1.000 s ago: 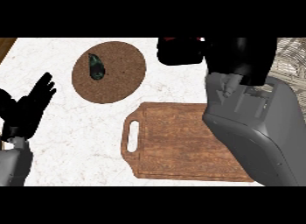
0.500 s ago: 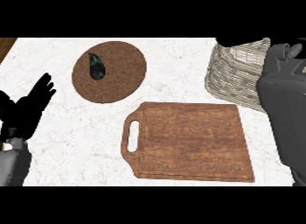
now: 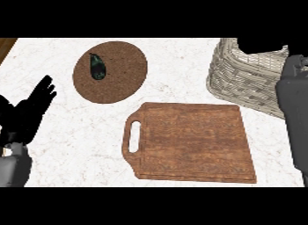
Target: Pick the tomato from the cutting board and place it in the basket
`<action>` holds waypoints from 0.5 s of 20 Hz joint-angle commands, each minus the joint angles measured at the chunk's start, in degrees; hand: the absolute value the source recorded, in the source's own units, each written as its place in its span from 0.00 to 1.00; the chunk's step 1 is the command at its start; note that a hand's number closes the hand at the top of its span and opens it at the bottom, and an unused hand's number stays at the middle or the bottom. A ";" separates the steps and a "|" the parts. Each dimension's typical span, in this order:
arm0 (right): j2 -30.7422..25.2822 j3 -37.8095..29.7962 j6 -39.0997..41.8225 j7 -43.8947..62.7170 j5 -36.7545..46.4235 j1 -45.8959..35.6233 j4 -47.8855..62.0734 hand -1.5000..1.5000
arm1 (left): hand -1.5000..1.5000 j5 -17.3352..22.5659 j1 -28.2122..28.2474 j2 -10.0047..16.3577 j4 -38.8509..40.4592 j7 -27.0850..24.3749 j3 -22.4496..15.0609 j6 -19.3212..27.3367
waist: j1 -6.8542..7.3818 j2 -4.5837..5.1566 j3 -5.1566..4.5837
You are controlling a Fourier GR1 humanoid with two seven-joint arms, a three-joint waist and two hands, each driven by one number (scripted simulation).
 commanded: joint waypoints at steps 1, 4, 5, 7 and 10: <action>-0.28 -2.72 -5.53 -8.47 -1.66 2.22 5.66 1.00 | 0.50 -1.97 -2.63 -1.93 3.86 -1.36 -0.97 1.91 | -0.08 0.14 -0.02; 0.64 -6.20 -13.11 -2.44 2.90 3.78 7.91 0.00 | 0.50 1.17 -0.49 1.51 0.31 0.17 1.49 -1.62 | 0.35 0.11 0.00; -0.12 -7.08 -10.25 -3.07 0.35 0.10 11.79 0.00 | 0.50 -0.87 0.03 -0.59 0.01 -1.17 -0.27 0.17 | 0.36 0.09 -0.02; 1.20 -5.86 -13.56 -5.75 1.51 1.68 13.65 0.00 | 0.50 -1.98 -0.37 -2.49 1.45 -2.37 -0.96 1.85 | 0.20 0.06 -0.02; 0.48 -5.95 -12.63 -9.45 -0.61 -0.60 16.34 0.00 | 0.50 -1.70 -1.29 -1.57 -1.81 2.42 -1.03 1.82 | 0.36 0.02 0.00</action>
